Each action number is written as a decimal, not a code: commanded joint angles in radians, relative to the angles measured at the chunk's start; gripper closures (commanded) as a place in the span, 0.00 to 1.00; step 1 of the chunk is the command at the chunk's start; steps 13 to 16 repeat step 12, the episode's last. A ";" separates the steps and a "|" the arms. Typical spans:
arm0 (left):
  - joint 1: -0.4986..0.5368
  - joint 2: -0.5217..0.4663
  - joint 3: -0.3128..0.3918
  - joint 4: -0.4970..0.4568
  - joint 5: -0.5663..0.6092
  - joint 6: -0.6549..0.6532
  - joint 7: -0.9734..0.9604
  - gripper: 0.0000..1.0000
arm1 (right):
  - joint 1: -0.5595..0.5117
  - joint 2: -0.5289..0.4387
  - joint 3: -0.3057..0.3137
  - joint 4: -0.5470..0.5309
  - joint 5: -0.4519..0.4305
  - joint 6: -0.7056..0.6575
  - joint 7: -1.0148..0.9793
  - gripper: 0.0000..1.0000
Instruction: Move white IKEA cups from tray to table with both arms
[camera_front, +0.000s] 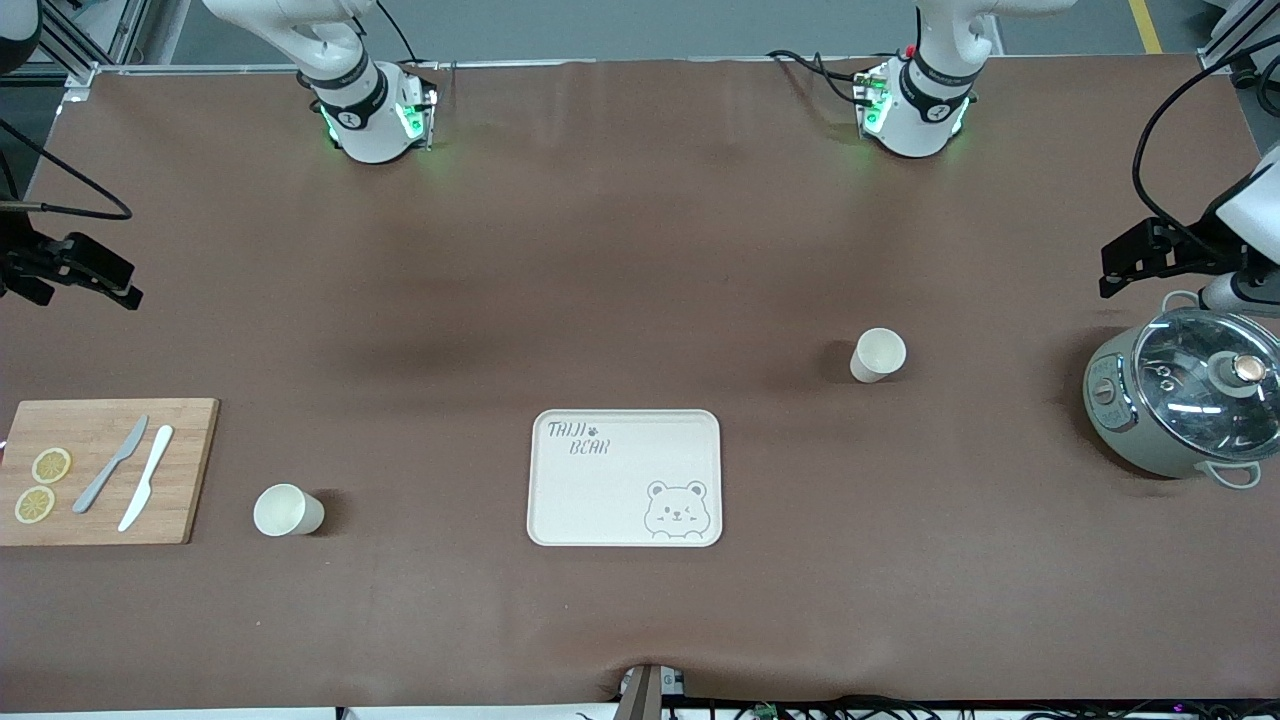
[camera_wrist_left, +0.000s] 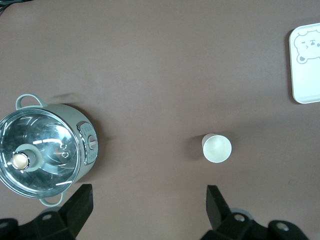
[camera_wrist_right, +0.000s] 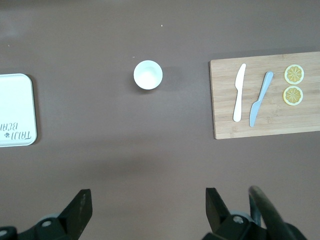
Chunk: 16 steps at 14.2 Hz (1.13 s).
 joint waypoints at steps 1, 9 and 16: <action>0.014 -0.004 -0.011 0.005 -0.016 0.003 0.018 0.00 | 0.004 -0.024 -0.002 -0.016 0.006 -0.002 0.003 0.00; 0.010 -0.003 -0.009 0.005 -0.020 0.003 0.008 0.00 | 0.004 -0.024 -0.002 -0.016 0.006 0.001 0.003 0.00; 0.010 0.002 -0.009 0.007 -0.019 0.003 0.008 0.00 | 0.004 -0.024 -0.002 -0.016 0.006 0.001 0.003 0.00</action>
